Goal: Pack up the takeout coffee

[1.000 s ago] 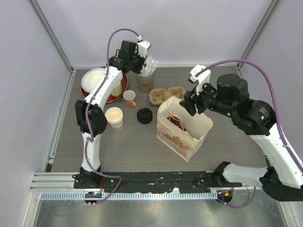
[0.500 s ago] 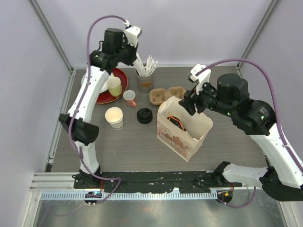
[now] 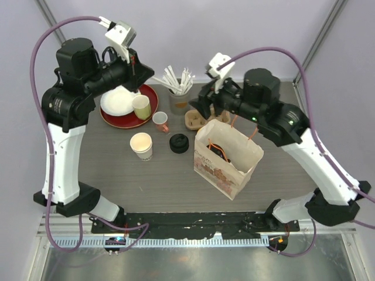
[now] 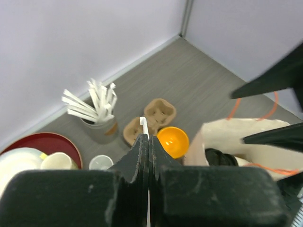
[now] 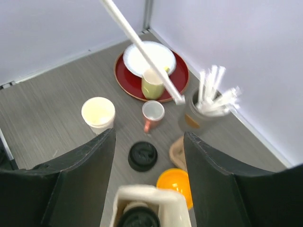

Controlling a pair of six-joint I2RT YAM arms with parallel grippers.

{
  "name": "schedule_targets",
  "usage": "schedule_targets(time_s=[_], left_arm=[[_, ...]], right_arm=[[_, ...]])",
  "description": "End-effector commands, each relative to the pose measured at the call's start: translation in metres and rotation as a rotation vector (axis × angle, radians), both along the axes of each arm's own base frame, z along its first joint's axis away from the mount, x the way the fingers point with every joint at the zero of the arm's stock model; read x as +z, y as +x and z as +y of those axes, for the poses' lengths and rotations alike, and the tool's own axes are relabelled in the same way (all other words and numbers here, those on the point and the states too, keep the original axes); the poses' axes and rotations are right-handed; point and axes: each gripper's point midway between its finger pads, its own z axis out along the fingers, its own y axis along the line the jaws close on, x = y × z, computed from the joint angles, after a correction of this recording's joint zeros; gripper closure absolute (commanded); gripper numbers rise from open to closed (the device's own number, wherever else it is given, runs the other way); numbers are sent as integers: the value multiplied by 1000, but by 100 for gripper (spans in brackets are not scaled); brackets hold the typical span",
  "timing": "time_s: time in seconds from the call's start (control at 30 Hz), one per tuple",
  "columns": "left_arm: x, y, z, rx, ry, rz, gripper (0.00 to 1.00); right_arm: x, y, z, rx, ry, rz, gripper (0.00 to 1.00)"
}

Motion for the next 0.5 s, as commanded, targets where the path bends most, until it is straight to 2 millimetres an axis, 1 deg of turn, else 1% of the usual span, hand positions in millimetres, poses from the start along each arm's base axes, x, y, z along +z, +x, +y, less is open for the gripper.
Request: schedule_targets(time_s=[0.0, 0.03, 0.07, 0.1, 0.13, 0.17, 0.23, 0.3, 0.33, 0.37, 0.47], left_arm=[[-22, -30, -12, -102, -36, 150, 100], [-24, -33, -12, -108, -38, 162, 100], [-23, -35, -13, -113, -42, 166, 100], [-24, -41, -14, -132, -46, 180, 100], [-23, -45, -14, -139, -51, 183, 100], [-22, -48, -15, -151, -53, 183, 100], [-22, -55, -15, -164, -54, 190, 100], [-23, -57, -15, -171, -52, 194, 100], [-23, -59, -14, -173, -50, 192, 100], [-23, -60, -14, -173, -48, 190, 100], [-25, -62, -13, -179, -42, 193, 100]], right_arm=[[33, -7, 65, 145, 4, -175, 33], [27, -8, 75, 150, -32, -181, 32], [35, -10, 80, 152, -34, -207, 32], [34, -13, 89, 167, -57, -227, 31], [24, -3, 97, 140, -83, -220, 31], [29, -1, 99, 131, -76, -229, 31], [25, 9, 104, 100, -88, -226, 31], [26, 13, 105, 82, -90, -231, 34], [27, 15, 106, 77, -88, -234, 36], [25, 16, 109, 80, -87, -234, 40], [25, 18, 111, 70, -88, -239, 40]])
